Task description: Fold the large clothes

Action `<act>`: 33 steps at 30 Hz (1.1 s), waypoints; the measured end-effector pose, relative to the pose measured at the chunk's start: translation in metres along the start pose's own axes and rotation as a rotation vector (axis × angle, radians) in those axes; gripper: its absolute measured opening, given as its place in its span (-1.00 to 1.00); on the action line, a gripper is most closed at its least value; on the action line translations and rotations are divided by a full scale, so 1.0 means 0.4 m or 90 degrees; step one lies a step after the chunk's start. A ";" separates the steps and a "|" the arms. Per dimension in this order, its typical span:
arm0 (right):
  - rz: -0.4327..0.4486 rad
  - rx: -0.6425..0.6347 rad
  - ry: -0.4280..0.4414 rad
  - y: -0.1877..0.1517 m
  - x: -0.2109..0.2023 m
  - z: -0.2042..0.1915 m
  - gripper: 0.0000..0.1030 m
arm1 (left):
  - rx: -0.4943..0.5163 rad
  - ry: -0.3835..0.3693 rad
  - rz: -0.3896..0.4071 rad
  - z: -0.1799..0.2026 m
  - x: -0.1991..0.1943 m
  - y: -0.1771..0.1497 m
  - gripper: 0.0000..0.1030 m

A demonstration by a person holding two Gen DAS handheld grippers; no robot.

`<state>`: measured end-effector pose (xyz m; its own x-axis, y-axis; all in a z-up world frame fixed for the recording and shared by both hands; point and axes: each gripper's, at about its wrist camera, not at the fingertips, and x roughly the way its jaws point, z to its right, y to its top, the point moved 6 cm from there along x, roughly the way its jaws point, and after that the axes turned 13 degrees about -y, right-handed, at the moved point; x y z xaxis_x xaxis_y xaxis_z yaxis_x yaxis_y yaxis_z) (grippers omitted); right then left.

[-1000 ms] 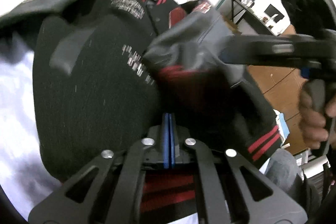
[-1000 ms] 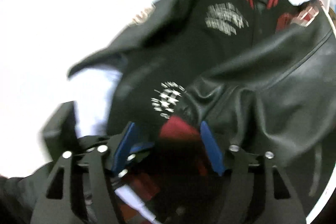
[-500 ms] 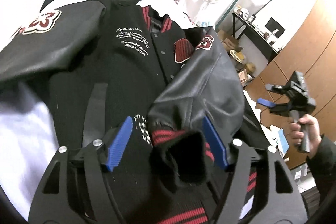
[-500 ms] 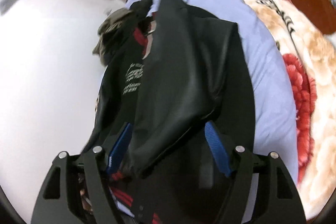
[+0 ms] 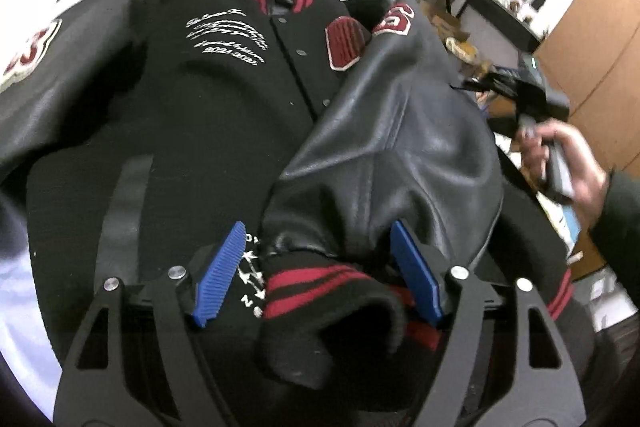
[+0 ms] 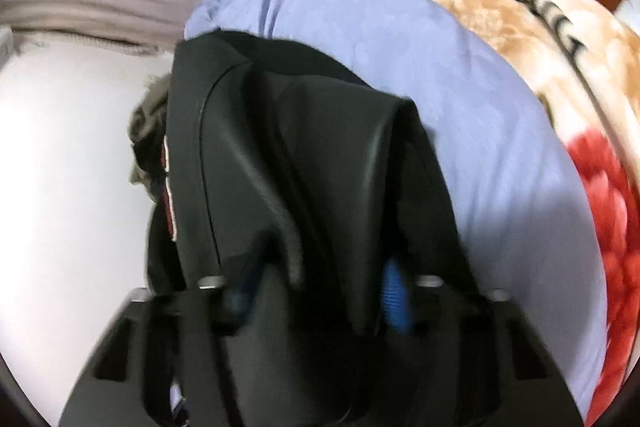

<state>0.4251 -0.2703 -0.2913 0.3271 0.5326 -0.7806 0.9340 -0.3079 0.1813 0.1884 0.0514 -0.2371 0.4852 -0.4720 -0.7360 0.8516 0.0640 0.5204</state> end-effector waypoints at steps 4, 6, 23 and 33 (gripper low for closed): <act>0.053 -0.055 0.003 0.053 -0.064 -0.078 -0.87 | -0.008 -0.057 -0.016 0.043 0.021 0.000 -0.42; 0.099 -0.072 0.022 0.099 -0.144 -0.117 -0.88 | -0.011 -0.087 -0.023 0.067 0.035 -0.004 -0.51; 0.012 -0.064 -0.113 0.123 -0.108 0.057 -0.05 | -0.021 -0.074 -0.054 0.102 0.138 -0.053 -0.64; 0.137 -0.305 -0.169 0.116 -0.334 -0.157 -0.72 | 0.057 -0.042 0.052 0.216 -0.010 0.072 -0.64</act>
<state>0.4338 -0.3061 -0.1412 0.5269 0.2629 -0.8082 0.8316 0.0366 0.5541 0.1939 -0.0207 -0.1816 0.5353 -0.5255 -0.6613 0.7874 0.0271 0.6158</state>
